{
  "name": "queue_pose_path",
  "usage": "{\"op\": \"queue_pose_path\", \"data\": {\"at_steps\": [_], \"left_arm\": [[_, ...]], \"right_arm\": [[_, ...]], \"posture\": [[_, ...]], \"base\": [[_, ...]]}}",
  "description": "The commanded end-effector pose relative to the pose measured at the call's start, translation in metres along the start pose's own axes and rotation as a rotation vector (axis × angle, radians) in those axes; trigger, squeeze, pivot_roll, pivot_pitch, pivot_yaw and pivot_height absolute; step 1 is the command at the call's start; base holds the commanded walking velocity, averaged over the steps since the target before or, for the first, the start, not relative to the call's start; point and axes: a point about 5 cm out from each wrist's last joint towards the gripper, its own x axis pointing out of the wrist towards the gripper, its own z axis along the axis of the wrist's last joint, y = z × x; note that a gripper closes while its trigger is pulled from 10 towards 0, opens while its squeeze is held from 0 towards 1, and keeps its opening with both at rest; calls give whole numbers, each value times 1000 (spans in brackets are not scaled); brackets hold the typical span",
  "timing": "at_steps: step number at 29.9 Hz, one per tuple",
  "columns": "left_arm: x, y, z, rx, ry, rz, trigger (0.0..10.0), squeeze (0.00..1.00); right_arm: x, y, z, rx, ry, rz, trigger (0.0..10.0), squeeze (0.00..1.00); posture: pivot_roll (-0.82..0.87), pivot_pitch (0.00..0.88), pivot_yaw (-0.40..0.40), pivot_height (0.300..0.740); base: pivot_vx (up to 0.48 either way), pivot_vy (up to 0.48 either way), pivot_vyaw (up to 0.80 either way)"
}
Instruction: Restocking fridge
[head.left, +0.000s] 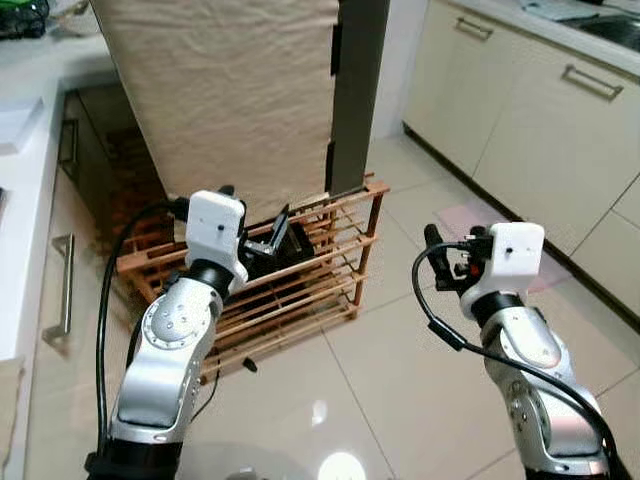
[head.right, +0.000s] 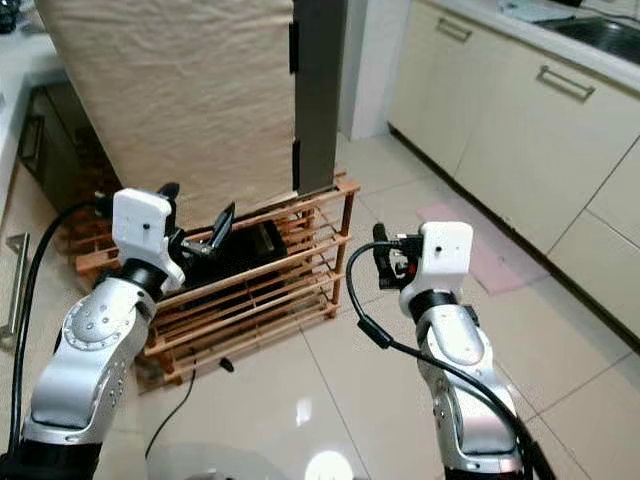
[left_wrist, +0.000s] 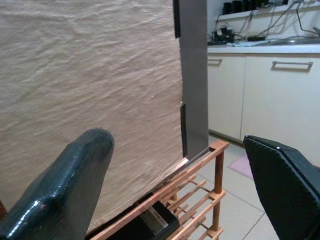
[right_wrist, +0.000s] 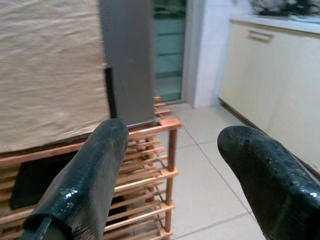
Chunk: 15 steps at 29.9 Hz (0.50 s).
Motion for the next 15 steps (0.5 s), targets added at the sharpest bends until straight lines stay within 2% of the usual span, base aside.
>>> {"op": "queue_pose_path", "data": {"at_steps": [1,5,10,15], "left_arm": [[-3,5,4,-2,-15,16,10000,0],[-3,8,5,-20,-12,35,10000,0],[-4,9,5,-15,-12,34,10000,0],[-4,9,5,-12,-12,30,10000,0]], "right_arm": [[1,6,5,-10,-9,34,10000,0],[1,11,6,-16,-17,55,10000,0],[0,12,6,22,-33,57,10000,0],[-2,12,4,39,-21,52,10000,0]], "posture": [[4,0,-16,740],[8,0,-14,740],[9,0,-12,740],[9,0,-3,740]], "base": [[289,0,800],[323,0,800],[326,0,706],[326,0,0]]}}
